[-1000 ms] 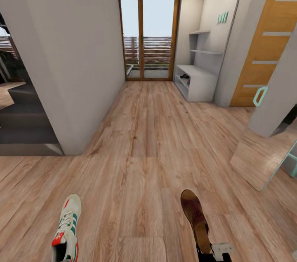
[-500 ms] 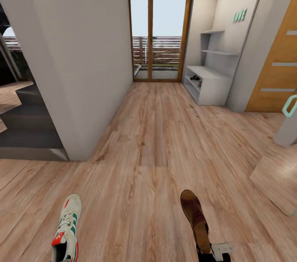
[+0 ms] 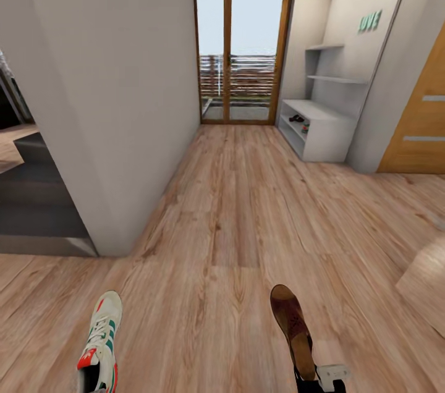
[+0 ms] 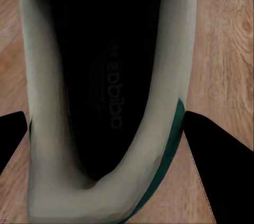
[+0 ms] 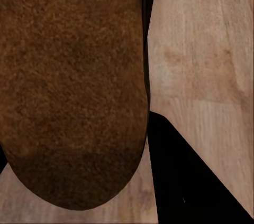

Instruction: Pick up the two gym shoes and the two sandals from the corridor floor and place them onto the hallstand (shoe rack) in the corridor, making sure they are on the rack and not on the floor. Arrange them so the two gym shoes are next to each other and the two sandals are next to each other.

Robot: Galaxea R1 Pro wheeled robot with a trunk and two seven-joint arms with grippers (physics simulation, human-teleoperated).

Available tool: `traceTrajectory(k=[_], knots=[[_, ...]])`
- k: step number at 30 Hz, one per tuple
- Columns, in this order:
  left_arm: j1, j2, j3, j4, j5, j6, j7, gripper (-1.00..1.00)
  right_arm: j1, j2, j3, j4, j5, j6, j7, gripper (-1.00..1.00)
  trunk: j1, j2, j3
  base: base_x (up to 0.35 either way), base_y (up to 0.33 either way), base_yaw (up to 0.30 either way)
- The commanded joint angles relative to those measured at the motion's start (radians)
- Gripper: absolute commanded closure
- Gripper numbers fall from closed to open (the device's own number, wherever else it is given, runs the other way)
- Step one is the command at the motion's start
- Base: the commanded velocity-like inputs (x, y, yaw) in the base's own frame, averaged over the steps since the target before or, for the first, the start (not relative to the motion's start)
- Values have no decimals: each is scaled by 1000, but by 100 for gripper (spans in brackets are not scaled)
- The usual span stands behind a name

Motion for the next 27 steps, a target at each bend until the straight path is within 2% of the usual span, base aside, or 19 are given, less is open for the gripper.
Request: traceTrajectory(k=[1, 27], knots=[[-1, -1, 7, 1, 2, -2, -10, 100, -1, -1, 2, 1, 1, -2, -2, 100, 0, 0, -1, 339, 24, 0], [-1, -1, 7, 1, 3, -2, -10, 100, -1, -1, 2, 1, 1, -2, -1, 100, 0, 0, -1, 339, 2, 0]])
